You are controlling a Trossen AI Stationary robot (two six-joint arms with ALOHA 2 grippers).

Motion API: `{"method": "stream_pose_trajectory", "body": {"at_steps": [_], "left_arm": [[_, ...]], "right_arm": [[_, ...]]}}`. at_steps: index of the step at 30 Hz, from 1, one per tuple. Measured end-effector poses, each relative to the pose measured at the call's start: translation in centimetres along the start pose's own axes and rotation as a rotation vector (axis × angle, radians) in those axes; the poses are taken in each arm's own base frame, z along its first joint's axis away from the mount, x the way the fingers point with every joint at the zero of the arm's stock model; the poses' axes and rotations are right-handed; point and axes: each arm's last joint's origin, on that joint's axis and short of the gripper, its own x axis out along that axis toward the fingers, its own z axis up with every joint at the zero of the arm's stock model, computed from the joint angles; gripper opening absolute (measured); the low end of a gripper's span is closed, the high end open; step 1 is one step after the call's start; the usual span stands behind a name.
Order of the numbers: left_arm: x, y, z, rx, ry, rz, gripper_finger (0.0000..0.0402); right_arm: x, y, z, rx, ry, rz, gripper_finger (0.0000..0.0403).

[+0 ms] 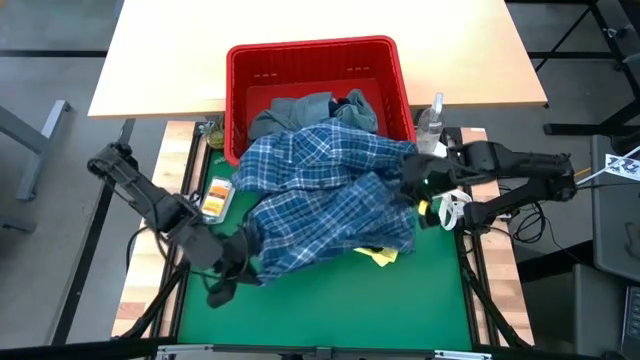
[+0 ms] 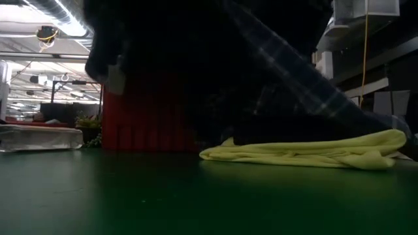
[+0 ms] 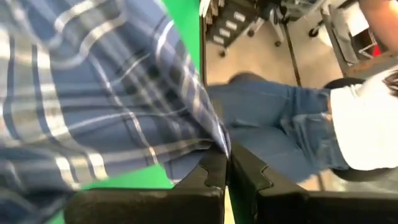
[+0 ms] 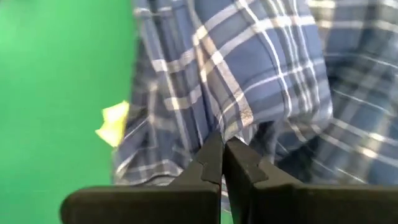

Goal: Fold Laundry from Bin
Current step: Fold the blue shirt

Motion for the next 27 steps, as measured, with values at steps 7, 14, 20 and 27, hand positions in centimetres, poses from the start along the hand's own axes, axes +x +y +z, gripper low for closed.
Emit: {"method": "stream_pose_trajectory", "body": {"at_steps": [7,14,20,27], "left_arm": [[-0.6,-1.4,-2.9,-0.205,0.153,-0.012,0.0000],[-1.6,-2.8,-5.1,-0.361,0.266,-0.037,0.0000],[-2.2,-3.7,-7.3,-0.551,0.284,0.031,0.0000],[-2.2,-3.3,-9.6,-0.744,0.275,0.250,0.0000]], "right_arm": [[-0.4,4.0,2.1,-0.067,-0.144,0.090,0.0005],[-1.7,6.9,5.0,-0.107,-0.446,0.131,0.0005],[-2.0,8.4,5.3,-0.150,-0.477,0.166,0.0005],[1.0,10.2,5.9,-0.161,-0.365,0.154,0.0005]]}}
